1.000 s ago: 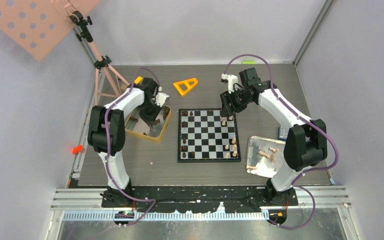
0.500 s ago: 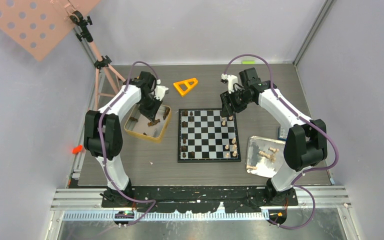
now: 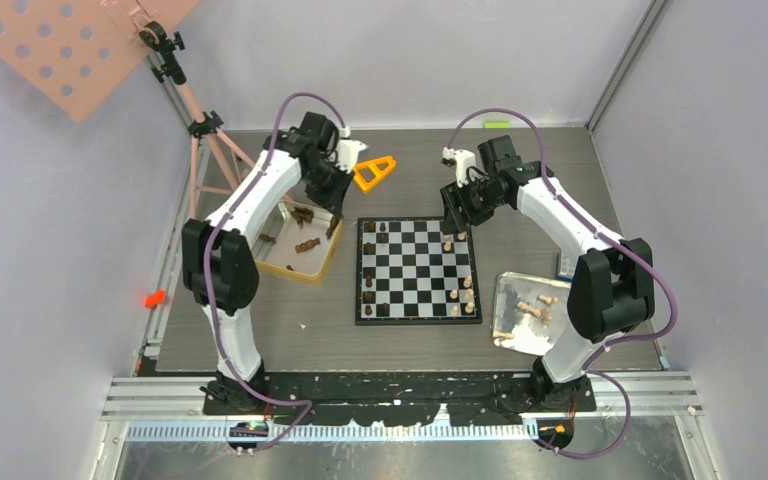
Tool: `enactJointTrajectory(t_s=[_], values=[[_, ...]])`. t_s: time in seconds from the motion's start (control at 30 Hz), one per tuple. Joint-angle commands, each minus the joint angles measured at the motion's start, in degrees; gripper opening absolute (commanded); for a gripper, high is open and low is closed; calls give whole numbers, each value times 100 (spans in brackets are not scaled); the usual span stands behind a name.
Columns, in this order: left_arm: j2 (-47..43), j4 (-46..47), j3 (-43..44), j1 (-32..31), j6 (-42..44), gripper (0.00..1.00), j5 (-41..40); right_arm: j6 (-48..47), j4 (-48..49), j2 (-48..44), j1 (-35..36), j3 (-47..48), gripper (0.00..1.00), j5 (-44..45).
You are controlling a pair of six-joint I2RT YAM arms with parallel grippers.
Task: Set up the chess pieces on the board
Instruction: Pick up the chess piece from the storage box, then place the chess piece on the chessboard.
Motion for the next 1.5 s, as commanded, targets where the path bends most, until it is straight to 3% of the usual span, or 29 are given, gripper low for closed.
enactJointTrajectory(t_s=[0.0, 0.23, 0.57, 1.47], values=[[579, -399, 695, -358, -164, 3, 162, -108, 20, -150, -31, 59, 58, 66], [1181, -715, 1471, -1048, -162, 4, 26, -163, 25, -245, -116, 30, 58, 190], [1673, -891, 1678, -1510, -130, 4, -118, -132, 30, -266, -349, 36, 57, 176], [2223, -678, 1769, -1610, -170, 7, -252, -122, 20, -171, -398, 27, 57, 60]])
